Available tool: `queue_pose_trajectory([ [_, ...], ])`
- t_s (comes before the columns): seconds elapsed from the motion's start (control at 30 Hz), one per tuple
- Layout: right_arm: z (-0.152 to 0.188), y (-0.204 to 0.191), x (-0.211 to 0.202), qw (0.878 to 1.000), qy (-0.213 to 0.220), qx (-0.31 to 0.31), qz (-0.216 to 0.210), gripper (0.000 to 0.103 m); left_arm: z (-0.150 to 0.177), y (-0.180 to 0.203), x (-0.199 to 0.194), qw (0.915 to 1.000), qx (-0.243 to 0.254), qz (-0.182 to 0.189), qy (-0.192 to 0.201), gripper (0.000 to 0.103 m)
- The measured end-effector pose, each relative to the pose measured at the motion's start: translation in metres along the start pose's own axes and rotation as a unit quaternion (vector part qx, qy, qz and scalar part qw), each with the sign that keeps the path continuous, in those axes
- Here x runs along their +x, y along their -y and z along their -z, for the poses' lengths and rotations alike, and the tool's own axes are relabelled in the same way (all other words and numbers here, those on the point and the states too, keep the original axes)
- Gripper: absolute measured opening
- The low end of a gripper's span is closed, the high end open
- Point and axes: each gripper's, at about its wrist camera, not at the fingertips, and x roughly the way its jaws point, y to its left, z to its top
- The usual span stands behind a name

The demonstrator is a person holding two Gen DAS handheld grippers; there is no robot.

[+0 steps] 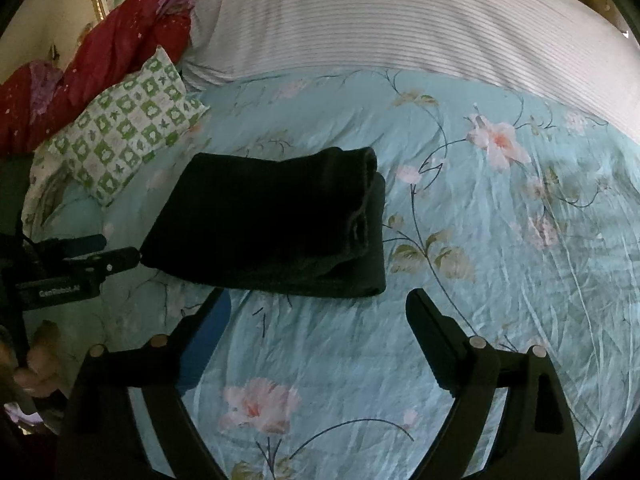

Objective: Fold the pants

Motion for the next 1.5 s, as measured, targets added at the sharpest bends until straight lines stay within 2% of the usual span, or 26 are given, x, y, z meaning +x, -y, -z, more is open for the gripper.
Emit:
queue_pose_trajectory([
  [0.37, 0.007, -0.015, -0.001, 0.999, 0.017, -0.042, 0.014, 0.092, 0.009, 0.009, -0.007, 0.9990, 0.029, -0.019, 0.027, 0.081],
  [1.23, 0.010, -0.017, -0.005, 0.997, 0.057, -0.050, 0.004, 0.092, 0.008, 0.016, -0.012, 0.9980, 0.042, -0.025, 0.041, 0.082],
  [1.5, 0.009, -0.017, 0.000, 0.997, 0.053, -0.047, 0.002, 0.093, 0.007, 0.015, -0.009, 0.9981, 0.043, -0.024, 0.036, 0.082],
])
